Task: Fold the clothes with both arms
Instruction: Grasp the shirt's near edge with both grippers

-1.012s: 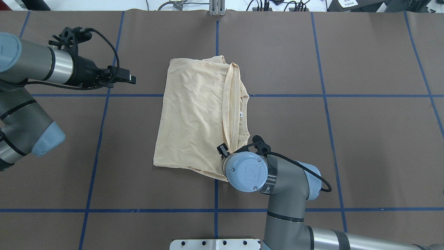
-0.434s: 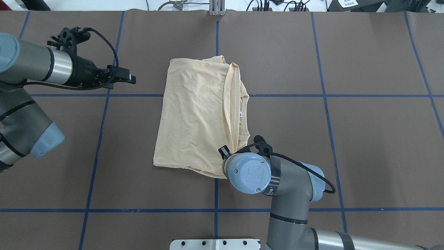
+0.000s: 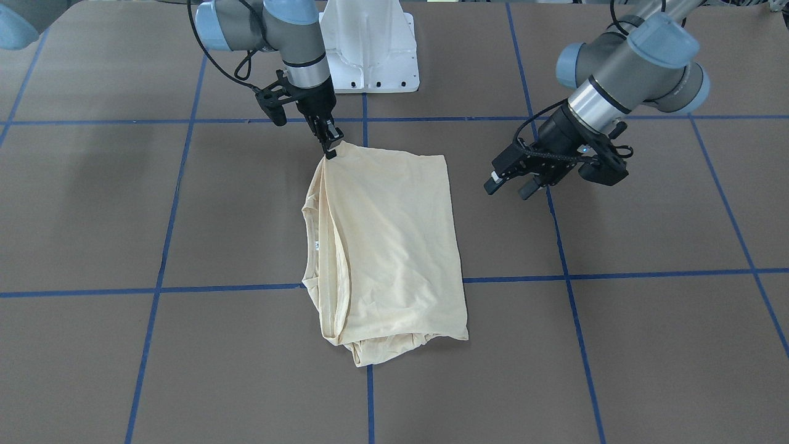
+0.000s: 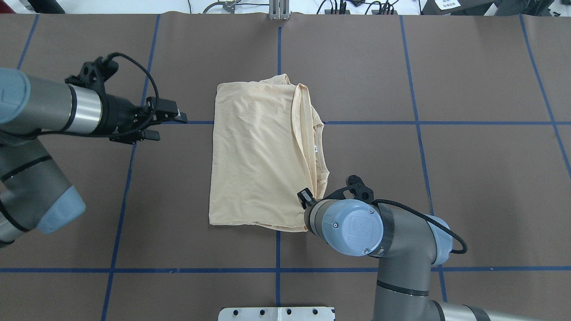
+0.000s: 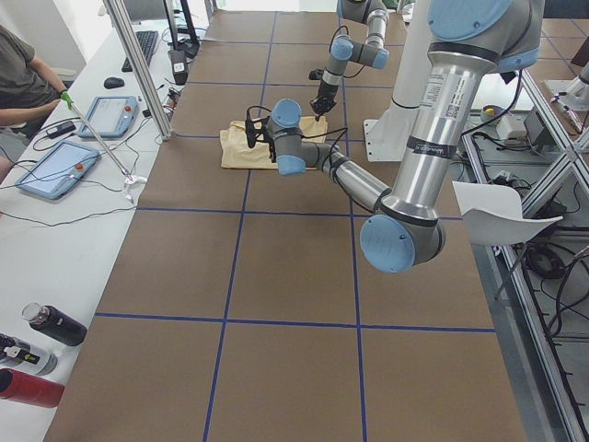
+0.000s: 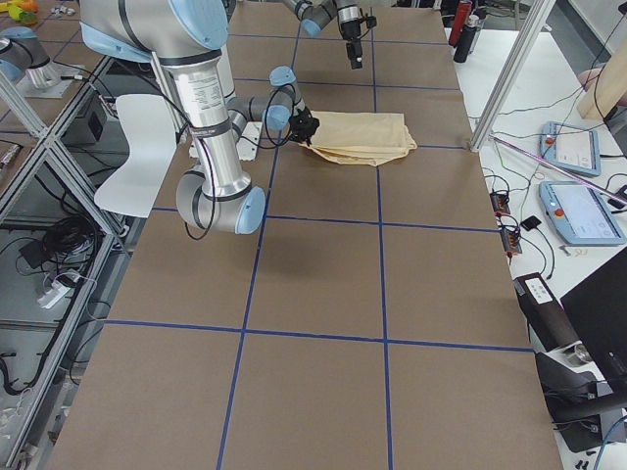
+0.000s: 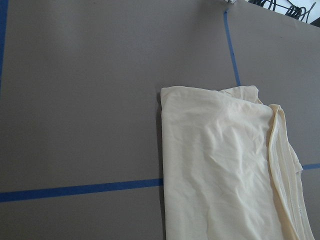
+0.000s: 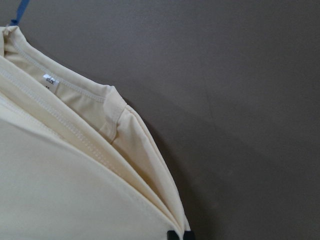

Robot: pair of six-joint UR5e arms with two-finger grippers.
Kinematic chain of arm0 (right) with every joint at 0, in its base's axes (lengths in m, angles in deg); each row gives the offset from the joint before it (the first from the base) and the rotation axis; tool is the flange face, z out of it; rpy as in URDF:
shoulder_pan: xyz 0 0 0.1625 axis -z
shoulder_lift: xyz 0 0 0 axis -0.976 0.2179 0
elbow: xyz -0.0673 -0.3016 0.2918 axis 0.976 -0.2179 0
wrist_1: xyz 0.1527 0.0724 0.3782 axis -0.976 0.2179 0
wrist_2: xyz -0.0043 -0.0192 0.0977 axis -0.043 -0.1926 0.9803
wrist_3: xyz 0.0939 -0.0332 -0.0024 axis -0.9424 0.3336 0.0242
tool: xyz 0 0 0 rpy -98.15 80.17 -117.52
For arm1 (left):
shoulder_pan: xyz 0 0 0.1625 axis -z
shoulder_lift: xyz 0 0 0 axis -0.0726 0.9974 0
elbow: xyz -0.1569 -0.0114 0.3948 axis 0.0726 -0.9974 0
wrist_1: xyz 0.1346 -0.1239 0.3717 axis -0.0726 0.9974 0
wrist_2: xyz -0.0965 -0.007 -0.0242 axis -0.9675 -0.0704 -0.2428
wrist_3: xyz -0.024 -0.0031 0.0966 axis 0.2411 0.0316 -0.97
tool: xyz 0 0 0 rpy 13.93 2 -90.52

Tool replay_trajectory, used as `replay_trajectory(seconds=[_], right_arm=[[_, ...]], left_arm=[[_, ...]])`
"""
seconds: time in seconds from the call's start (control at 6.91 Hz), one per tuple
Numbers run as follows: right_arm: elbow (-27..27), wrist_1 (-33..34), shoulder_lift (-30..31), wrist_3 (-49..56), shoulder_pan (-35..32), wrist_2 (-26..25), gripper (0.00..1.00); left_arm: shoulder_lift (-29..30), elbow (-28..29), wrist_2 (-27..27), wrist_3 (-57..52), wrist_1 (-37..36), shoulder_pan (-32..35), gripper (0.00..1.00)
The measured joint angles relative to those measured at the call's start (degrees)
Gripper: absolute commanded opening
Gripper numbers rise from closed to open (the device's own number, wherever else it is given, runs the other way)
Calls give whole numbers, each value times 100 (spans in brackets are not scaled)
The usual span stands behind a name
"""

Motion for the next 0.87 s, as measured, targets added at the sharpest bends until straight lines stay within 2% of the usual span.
replay_trajectory(seconds=[0.14, 0.43, 0.58, 0.87], right_arm=[[119, 2, 114, 0, 18, 0, 0], [362, 3, 358, 0, 60, 6, 0], [408, 3, 409, 0, 70, 11, 0], [430, 3, 428, 0, 82, 17, 0]], left_arm=[[-219, -301, 591, 742, -2, -587, 96], [-488, -597, 2385, 2110, -85, -2076, 88], [-500, -620, 2917, 2576, -294, -2509, 82], [-242, -534, 3406, 3116, -833, -2927, 79]])
